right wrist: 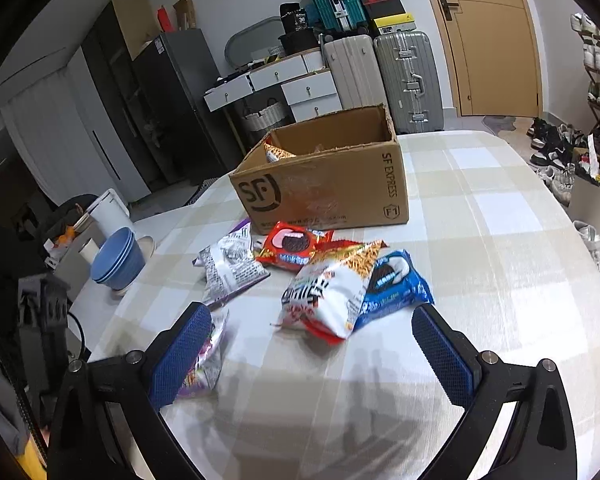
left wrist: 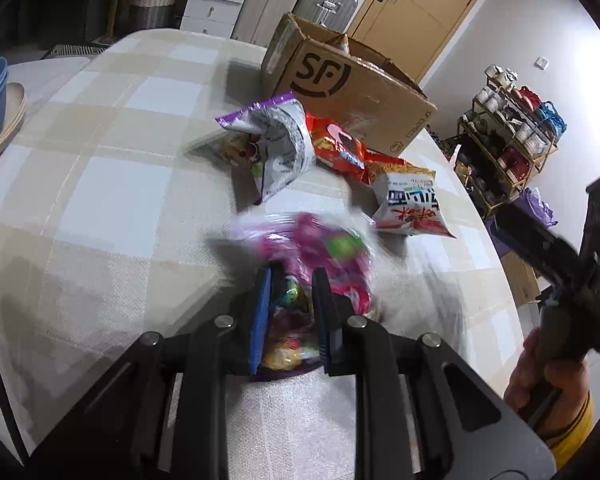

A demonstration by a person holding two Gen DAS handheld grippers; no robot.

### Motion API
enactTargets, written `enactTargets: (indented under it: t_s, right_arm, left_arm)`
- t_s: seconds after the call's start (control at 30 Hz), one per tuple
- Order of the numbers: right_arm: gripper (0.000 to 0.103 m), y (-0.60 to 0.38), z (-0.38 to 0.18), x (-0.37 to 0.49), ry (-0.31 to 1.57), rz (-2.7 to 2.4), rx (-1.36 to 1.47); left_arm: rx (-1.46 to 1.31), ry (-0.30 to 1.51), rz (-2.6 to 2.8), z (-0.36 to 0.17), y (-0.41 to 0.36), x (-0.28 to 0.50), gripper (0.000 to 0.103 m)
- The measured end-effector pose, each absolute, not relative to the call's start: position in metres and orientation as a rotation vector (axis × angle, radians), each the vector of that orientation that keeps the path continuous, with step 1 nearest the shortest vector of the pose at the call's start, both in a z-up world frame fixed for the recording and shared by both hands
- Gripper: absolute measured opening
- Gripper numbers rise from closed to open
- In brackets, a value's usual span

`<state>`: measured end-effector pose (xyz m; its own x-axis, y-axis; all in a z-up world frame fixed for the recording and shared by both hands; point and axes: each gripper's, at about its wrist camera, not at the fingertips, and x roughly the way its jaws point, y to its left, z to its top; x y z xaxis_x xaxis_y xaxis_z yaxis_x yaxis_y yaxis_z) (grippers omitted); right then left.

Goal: Organize snacks
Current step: 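Grasp the purple grape candy bag with the left tool while the right tool grasps the noodle snack bag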

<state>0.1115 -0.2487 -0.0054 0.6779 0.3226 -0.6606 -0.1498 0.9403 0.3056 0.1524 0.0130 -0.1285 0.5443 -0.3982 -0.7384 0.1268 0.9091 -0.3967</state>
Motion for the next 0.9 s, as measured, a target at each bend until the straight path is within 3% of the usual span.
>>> enactTargets:
  t_s: [0.03,0.1,0.17,0.27,0.3,0.37,0.53,0.9]
  right_arm:
    - [0.102,-0.248,-0.005,0.113,0.783,0.268,0.233]
    - [0.102,-0.246,-0.006,0.114,0.784,0.271,0.232]
    - [0.102,-0.246,-0.007,0.113,0.785,0.275,0.237]
    - [0.102,-0.247,-0.012,0.112,0.79,0.277,0.247]
    - [0.102,-0.248,-0.014,0.112,0.793,0.279,0.253]
    - [0.102,-0.248,-0.018,0.112,0.801,0.284,0.264]
    - [0.102,-0.25,-0.021,0.118,0.807,0.299,0.269]
    - [0.102,-0.228,-0.029,0.17,0.882,0.304,0.15]
  left_arm:
    - [-0.312,0.952,-0.317,-0.129,0.011,0.152,0.02]
    - [-0.305,0.965,-0.313,-0.131,0.008,0.153,0.043]
    - [-0.305,0.969,-0.3,-0.133,0.005,0.152,0.056]
    - [-0.284,0.985,-0.293,-0.139,-0.003,0.153,0.056]
    - [-0.269,0.973,-0.295,-0.138,-0.006,0.151,0.046]
    - [-0.274,0.988,-0.326,-0.139,-0.01,0.151,0.036]
    - [-0.262,0.963,-0.331,-0.132,-0.012,0.146,0.021]
    - [-0.222,0.944,-0.336,-0.127,0.003,0.134,0.018]
